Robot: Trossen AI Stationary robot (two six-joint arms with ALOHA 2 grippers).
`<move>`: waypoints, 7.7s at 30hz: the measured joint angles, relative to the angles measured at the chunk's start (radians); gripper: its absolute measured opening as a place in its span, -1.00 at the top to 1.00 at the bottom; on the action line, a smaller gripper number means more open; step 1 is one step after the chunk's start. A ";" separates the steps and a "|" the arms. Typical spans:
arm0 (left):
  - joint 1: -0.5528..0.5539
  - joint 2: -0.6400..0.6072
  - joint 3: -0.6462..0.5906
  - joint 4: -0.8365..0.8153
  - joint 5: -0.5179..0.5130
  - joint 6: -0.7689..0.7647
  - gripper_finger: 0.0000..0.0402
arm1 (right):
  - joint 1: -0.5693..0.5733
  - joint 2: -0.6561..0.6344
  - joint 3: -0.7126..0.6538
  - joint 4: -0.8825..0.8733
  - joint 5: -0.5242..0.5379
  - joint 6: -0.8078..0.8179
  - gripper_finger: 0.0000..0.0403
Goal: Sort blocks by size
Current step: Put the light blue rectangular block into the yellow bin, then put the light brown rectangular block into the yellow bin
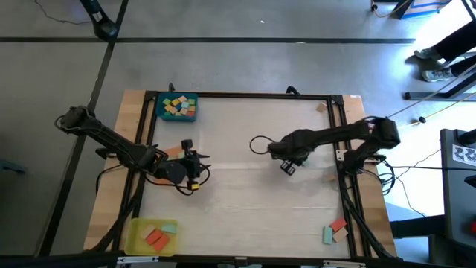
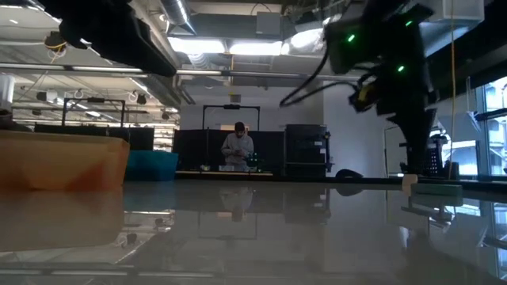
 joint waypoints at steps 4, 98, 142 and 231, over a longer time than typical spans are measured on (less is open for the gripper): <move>-0.024 0.000 0.000 0.000 0.000 0.022 0.34 | 0.036 -0.102 -0.059 0.035 0.022 0.062 0.55; 0.322 0.454 0.143 0.640 0.776 0.757 0.08 | -0.003 -0.048 -0.378 1.792 -0.564 -0.339 0.35; -0.067 -0.122 0.143 -0.395 0.669 -0.225 0.78 | -0.029 -0.097 -0.381 1.420 -0.476 -0.367 -0.53; 0.045 -0.285 -0.340 0.471 0.296 0.034 0.36 | 0.830 -0.133 -0.157 0.358 -0.635 0.903 0.79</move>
